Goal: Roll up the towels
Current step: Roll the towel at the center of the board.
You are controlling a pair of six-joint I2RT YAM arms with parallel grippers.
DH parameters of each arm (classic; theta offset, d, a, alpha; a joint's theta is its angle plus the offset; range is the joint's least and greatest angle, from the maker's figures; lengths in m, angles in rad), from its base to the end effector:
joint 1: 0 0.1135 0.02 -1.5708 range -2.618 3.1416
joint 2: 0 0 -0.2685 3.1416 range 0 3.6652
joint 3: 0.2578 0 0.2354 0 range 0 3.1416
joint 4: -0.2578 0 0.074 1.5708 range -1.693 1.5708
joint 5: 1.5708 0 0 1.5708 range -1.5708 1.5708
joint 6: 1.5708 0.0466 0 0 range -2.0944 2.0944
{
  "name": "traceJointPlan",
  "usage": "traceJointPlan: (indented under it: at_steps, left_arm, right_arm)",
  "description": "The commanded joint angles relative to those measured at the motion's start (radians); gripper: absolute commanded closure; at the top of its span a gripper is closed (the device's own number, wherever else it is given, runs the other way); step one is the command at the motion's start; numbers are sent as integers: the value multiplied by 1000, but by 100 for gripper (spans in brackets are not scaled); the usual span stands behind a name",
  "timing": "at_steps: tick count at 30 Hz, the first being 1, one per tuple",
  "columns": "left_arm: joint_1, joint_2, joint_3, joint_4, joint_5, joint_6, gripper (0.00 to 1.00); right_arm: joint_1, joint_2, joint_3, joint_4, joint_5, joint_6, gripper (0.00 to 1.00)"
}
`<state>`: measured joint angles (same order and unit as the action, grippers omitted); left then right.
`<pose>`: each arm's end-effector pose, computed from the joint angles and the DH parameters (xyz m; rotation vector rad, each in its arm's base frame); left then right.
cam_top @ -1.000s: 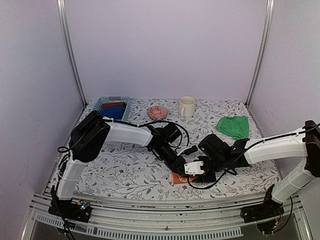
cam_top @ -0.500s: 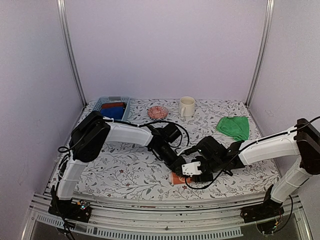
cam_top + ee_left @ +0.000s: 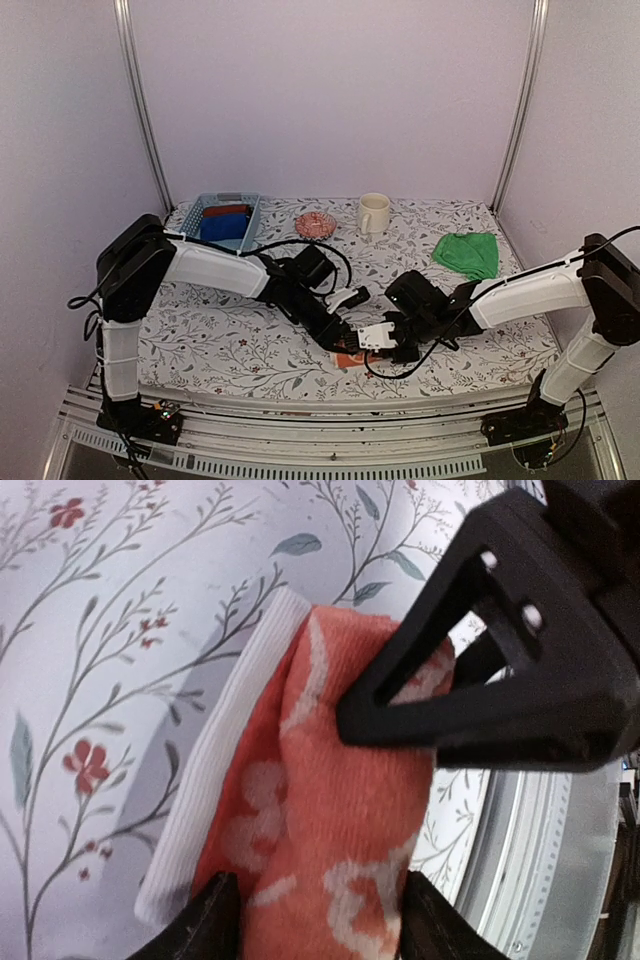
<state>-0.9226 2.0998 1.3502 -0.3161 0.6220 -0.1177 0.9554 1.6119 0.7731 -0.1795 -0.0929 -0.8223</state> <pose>0.2302 -0.3489 0.1362 1.3065 2.4780 -1.1368 0.1645 0.2401 0.1501 -2.0333 1.6069 0.1690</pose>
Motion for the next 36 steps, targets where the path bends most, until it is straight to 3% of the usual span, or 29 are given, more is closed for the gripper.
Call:
traceJointPlan:
  at_steps: [1,7,11,15,31,36]
  left_arm:
    - [26,-174,-183,156,-158,-37,45]
    - [-2,-419,-467,337,-440,-23,47]
    - [-162,-564,-626,468,-730,82,51]
    - [-275,-597,-662,510,-879,152,53]
    - [-373,-296,-376,413,-905,448,61]
    - [-374,-222,-331,391,-953,501,53]
  right_arm:
    - [-17,82,-5,-187,-92,20,77]
    - [-53,133,83,-284,-183,51,79]
    - [-72,169,125,-321,-214,66,79]
    - [-87,188,163,-350,-247,78,78]
    - [-111,271,282,-429,-329,97,77]
    - [-112,273,291,-431,-344,92,75]
